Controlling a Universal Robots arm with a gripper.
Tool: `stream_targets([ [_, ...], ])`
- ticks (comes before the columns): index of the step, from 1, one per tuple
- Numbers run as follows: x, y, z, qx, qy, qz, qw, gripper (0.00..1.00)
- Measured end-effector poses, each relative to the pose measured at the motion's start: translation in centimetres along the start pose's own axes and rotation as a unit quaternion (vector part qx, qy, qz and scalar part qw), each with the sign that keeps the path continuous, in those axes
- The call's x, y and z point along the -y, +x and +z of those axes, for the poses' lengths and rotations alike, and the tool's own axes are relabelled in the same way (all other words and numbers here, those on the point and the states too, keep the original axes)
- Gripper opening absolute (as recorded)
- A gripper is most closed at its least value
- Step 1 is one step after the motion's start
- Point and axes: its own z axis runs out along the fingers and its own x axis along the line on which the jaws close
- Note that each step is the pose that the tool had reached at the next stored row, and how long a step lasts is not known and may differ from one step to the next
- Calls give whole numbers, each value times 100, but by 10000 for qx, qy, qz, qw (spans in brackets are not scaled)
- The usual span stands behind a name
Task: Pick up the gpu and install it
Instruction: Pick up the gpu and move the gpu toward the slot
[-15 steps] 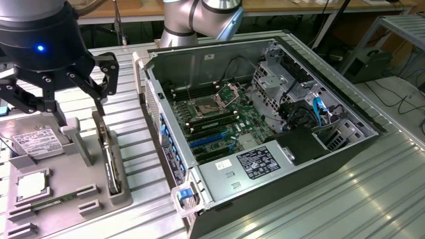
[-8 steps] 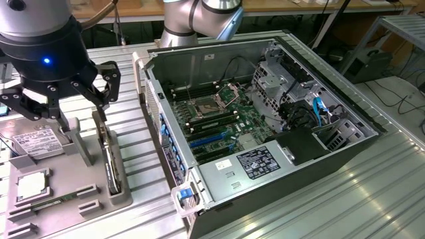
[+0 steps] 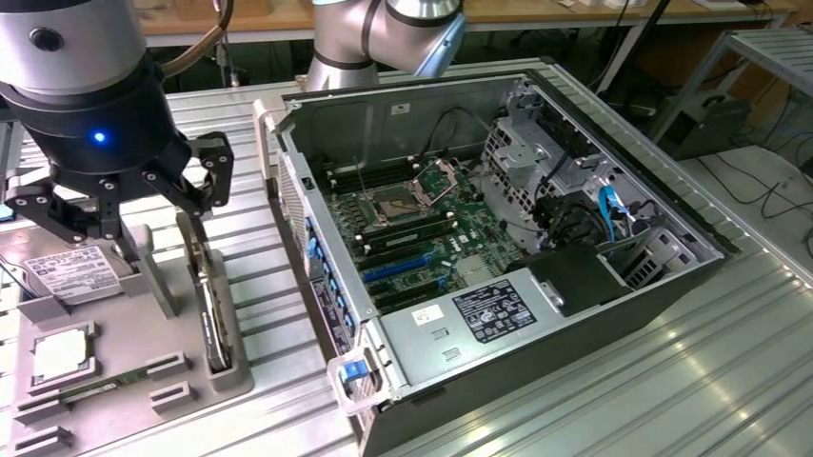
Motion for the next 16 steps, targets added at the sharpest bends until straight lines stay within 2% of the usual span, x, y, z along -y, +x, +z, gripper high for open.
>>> stream_targets([
  [5, 45, -18, 47, 0, 0, 4, 10000, 60],
  [16, 59, -108, 173, 0, 1, 7, 10000, 60],
])
